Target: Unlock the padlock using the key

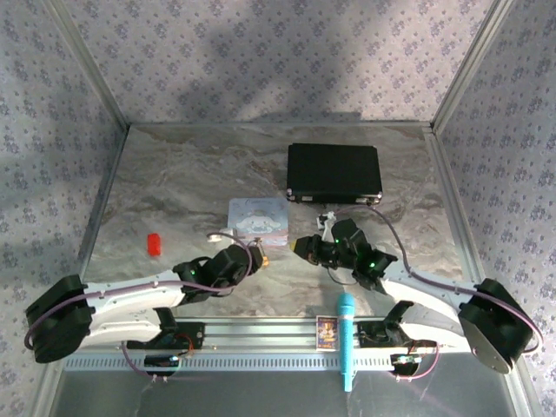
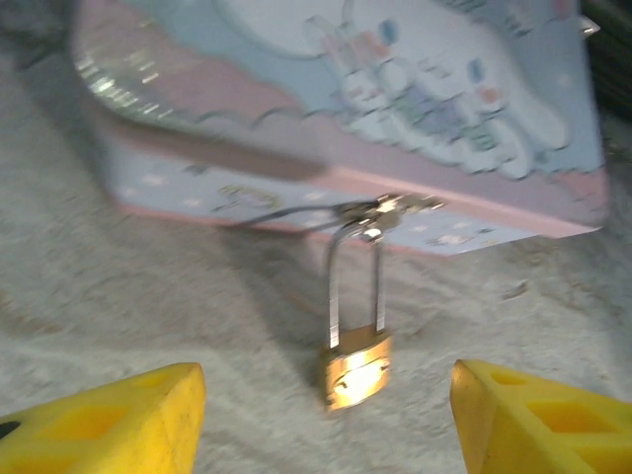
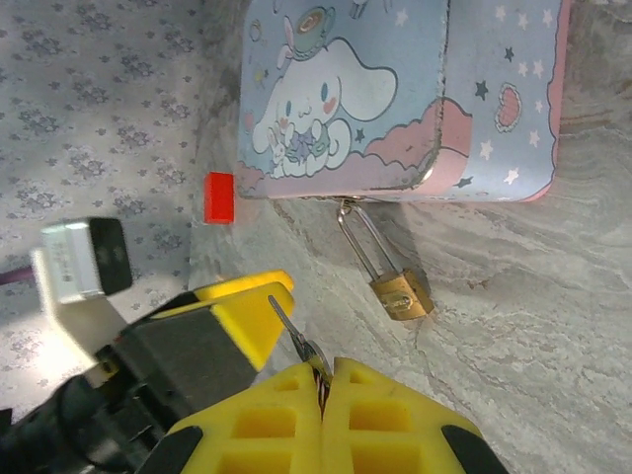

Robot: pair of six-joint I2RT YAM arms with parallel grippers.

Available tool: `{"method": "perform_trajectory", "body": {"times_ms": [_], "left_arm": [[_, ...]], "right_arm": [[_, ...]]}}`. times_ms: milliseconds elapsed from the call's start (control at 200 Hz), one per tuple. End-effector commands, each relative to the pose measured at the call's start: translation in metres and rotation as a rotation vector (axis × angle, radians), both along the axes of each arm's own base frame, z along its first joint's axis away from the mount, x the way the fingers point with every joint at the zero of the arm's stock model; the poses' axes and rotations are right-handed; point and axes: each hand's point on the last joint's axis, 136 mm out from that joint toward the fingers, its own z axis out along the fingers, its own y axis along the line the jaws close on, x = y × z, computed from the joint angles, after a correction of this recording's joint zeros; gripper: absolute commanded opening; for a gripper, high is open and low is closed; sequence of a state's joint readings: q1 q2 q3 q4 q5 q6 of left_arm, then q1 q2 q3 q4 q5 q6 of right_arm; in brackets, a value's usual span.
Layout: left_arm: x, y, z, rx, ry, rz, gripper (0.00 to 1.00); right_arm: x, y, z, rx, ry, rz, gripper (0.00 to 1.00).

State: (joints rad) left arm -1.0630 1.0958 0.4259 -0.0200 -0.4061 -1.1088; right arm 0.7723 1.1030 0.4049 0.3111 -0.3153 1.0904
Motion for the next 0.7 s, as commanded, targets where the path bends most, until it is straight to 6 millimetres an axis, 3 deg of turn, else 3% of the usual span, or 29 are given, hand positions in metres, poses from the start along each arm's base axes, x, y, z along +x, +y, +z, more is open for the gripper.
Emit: {"method": "perform_trajectory", "body": {"times_ms": [0, 300, 440, 695], "left_arm": [[0.01, -0.012, 0.002, -0.029, -0.009, -0.009, 0.63], [0.024, -0.033, -0.023, 0.002, 0.033, -0.016, 0.62], [0.03, -0.032, -0.036, 0.06, 0.059, 0.014, 0.5], [0.032, -0.034, -0.055, 0.141, 0.103, 0.015, 0.49]], "right_arm": [[0.001, 0.009, 0.009, 0.016, -0.021, 0.027, 0.0], [-0.001, 0.009, 0.001, 0.001, -0.002, 0.03, 0.0], [-0.003, 0.008, -0.004, -0.009, 0.008, 0.03, 0.0], [-0.004, 0.004, -0.015, -0.031, 0.028, 0.022, 0.0]]}}
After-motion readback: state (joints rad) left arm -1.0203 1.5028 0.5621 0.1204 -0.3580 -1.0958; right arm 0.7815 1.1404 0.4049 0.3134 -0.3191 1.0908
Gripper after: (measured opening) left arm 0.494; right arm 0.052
